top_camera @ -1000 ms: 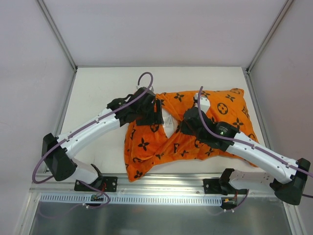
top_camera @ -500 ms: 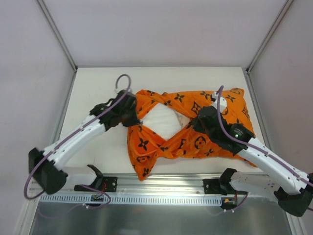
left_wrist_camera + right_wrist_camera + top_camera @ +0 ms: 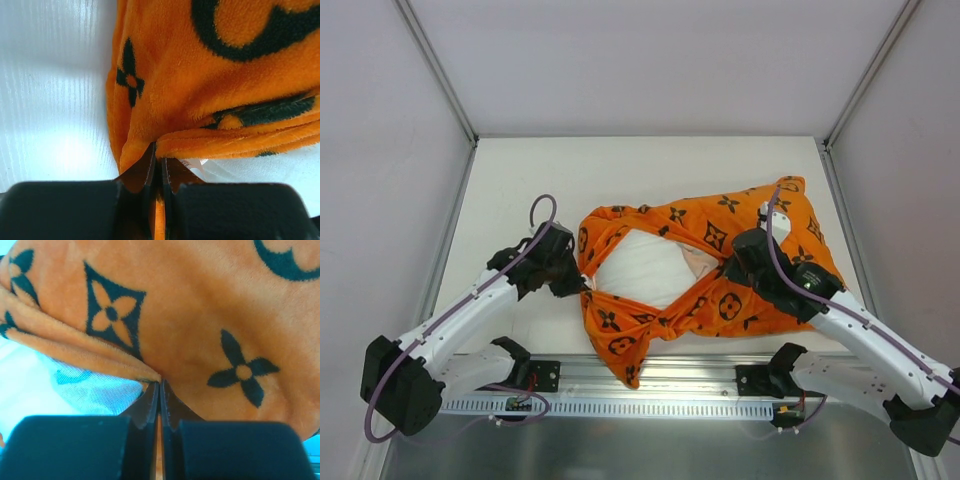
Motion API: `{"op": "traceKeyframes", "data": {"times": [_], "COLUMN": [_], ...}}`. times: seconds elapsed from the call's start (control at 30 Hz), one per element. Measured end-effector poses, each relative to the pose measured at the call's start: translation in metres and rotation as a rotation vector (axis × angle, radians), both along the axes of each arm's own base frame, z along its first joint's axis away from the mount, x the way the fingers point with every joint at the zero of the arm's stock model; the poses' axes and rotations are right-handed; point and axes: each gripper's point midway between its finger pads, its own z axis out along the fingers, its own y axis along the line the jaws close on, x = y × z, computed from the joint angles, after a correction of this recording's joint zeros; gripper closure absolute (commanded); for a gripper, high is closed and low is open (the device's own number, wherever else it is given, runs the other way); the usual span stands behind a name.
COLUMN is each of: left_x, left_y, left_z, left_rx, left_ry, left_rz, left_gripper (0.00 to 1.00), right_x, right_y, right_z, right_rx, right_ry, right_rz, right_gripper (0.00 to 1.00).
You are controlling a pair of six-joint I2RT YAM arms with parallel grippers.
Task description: Remove the pillowcase from the pillow
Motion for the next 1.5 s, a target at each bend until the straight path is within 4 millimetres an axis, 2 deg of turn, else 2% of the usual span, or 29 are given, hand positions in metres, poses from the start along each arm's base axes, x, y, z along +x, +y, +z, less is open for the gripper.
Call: {"op": "traceKeyframes", "data": {"times": [0.03,0.07,0.1,0.17,0.2,0.23,0.3,0.43,0.57,0.67,0.73,0.8,0.83,1.17,1.2,1.23,1.27,1.5], "left_x": [0.001,0.003,0.004,0.007,0.009,0.011,0.014,0.017,0.018,0.018,0.018,0.018,0.018,0.014,0.013,0.014,0.014,0.012], "left_y": [-0.001,-0.002,-0.003,-0.007,-0.009,-0.01,-0.013,-0.014,-0.014,-0.014,-0.014,-0.014,-0.014,-0.01,-0.009,-0.008,-0.007,-0.011], "left_z": [0.0,0.0,0.0,-0.001,-0.002,-0.003,-0.004,-0.004,-0.004,-0.004,-0.003,-0.001,0.0,0.004,0.003,0.003,0.004,0.022], "left_rx": [0.001,0.003,0.002,-0.003,-0.009,-0.012,-0.02,-0.017,-0.013,-0.014,-0.015,-0.018,-0.019,-0.04,-0.041,-0.041,-0.043,-0.102], "left_ry": [0.002,0.005,0.008,0.01,0.011,0.01,0.005,-0.007,-0.017,-0.019,-0.023,-0.031,-0.037,-0.084,-0.084,-0.085,-0.087,-0.143], "left_rz": [0.0,-0.002,-0.004,-0.013,-0.019,-0.022,-0.028,-0.043,-0.056,-0.058,-0.059,-0.062,-0.064,-0.065,-0.063,-0.058,-0.054,-0.071], "left_gripper": [1.0,1.0,1.0,1.0,1.0,1.0,1.0,1.0,1.0,1.0,1.0,1.0,1.0,1.0,1.0,1.0,1.0,1.0], "right_x": [0.0,0.0,0.0,-0.001,-0.004,-0.005,-0.007,-0.014,-0.019,-0.023,-0.025,-0.023,-0.022,0.002,0.003,0.005,0.006,0.019], "right_y": [0.001,0.002,0.004,0.012,0.018,0.028,0.049,0.103,0.155,0.193,0.209,0.218,0.22,0.222,0.222,0.222,0.222,0.218], "right_z": [0.002,0.004,0.008,0.02,0.028,0.037,0.057,0.088,0.096,0.084,0.071,0.054,0.045,-0.046,-0.052,-0.057,-0.06,-0.05], "right_rx": [0.002,0.006,0.009,0.001,-0.013,-0.011,-0.017,-0.044,-0.099,-0.151,-0.189,-0.234,-0.263,-0.51,-0.52,-0.53,-0.535,-0.374], "right_ry": [-0.002,-0.004,-0.01,-0.028,-0.037,-0.05,-0.082,-0.137,-0.155,-0.143,-0.125,-0.104,-0.091,0.074,0.086,0.095,0.101,0.141], "right_rz": [0.005,0.012,0.022,0.062,0.093,0.125,0.194,0.322,0.426,0.495,0.526,0.54,0.545,0.459,0.454,0.454,0.455,0.435], "right_gripper": [0.95,0.86,0.68,0.51,0.36,0.29,0.2,0.2,0.22,0.22,0.21,0.09,0.04,0.02,0.2,0.63,0.99,0.99]}}
